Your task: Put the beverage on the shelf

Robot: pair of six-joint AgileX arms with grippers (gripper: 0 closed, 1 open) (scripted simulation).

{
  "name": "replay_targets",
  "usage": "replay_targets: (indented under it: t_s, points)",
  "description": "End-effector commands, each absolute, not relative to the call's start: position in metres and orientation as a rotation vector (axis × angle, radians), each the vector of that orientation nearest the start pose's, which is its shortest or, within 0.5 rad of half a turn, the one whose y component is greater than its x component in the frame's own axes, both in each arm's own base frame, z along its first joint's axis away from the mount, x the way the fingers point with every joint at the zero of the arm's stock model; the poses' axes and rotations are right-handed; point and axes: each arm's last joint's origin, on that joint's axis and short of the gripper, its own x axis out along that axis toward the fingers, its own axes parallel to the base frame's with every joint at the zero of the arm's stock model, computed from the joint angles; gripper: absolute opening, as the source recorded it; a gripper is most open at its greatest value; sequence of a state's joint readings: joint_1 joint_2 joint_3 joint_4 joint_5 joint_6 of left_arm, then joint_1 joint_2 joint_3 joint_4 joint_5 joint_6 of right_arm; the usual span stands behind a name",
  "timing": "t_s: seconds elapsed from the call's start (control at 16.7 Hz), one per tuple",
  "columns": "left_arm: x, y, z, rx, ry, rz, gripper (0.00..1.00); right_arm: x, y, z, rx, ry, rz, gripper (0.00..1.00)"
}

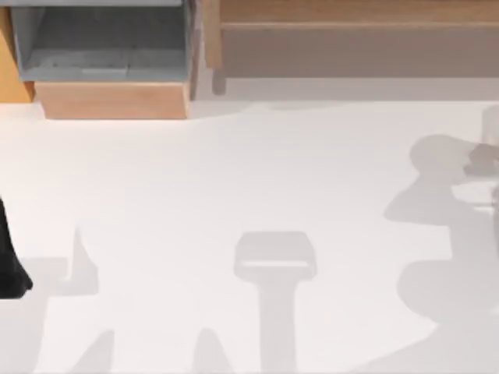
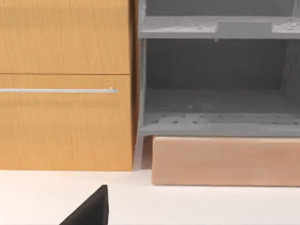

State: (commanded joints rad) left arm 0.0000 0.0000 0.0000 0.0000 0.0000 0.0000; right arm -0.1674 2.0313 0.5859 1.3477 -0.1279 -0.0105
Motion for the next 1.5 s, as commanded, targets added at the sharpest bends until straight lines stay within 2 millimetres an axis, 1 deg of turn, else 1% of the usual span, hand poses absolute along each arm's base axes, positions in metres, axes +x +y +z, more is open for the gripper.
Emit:
replay_targets:
  t_s: [0.36, 0.42, 0.9, 1.26, 1.5]
  points:
    - [0.1057, -0.0012, 0.1600, 0.000, 0.000, 0.000, 1.00, 0.3269, -0.0491, 0.0903, -0.010, 0.099, -0.017, 0.02]
    - [0.1057, -0.0012, 0.1600, 0.000, 0.000, 0.000, 1.00, 0.3269, -0.0491, 0.0903, -0.010, 0.099, -0.017, 0.00]
    - [0.1057, -0.0012, 0.1600, 0.000, 0.000, 0.000, 1.00, 0.3266, -0.0495, 0.0902, -0.008, 0.100, -0.018, 0.00]
    - [0.1057, -0.0012, 0.1600, 0.000, 0.000, 0.000, 1.00, 0.3265, -0.0495, 0.0997, -0.008, 0.100, -0.018, 0.00]
    - [0.1057, -0.0012, 0.1600, 0.000, 0.000, 0.000, 1.00, 0.3264, -0.0495, 0.0990, -0.006, 0.102, -0.018, 0.00]
